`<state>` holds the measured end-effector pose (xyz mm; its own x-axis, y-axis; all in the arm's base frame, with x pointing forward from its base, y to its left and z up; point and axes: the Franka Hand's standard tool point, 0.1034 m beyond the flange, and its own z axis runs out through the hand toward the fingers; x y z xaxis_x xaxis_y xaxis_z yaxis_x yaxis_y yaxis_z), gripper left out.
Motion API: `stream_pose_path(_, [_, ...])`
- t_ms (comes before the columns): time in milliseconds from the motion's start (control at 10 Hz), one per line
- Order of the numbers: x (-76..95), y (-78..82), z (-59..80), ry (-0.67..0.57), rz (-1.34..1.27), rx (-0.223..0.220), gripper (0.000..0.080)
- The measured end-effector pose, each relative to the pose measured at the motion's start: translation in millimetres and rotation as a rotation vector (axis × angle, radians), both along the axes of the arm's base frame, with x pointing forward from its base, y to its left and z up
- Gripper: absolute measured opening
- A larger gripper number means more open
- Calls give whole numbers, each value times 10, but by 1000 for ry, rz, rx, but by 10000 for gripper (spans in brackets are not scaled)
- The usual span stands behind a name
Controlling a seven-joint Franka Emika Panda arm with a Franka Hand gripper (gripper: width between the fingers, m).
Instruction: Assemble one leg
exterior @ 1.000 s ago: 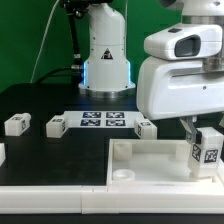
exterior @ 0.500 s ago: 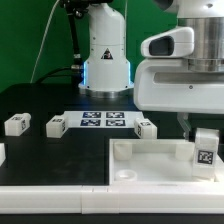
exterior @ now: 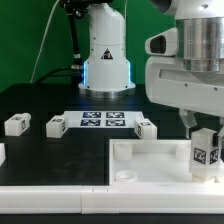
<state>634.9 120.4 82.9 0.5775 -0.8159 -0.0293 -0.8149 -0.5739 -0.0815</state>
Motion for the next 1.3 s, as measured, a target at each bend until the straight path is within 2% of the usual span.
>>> stream_pose_path(200, [0, 10, 0, 5, -78, 6, 295])
stream_pose_path(300, [-1, 12, -2, 4, -56, 6, 370])
stream_pose_path(400, [-1, 15, -2, 2, -28, 6, 370])
stream_pose_path(600, [-2, 34, 0, -6, 83, 0, 623])
stream_pose_path(900, [-20, 141, 5, -28, 427, -38, 641])
stream_pose_path(1300, [4, 126, 17, -46, 919, -81, 649])
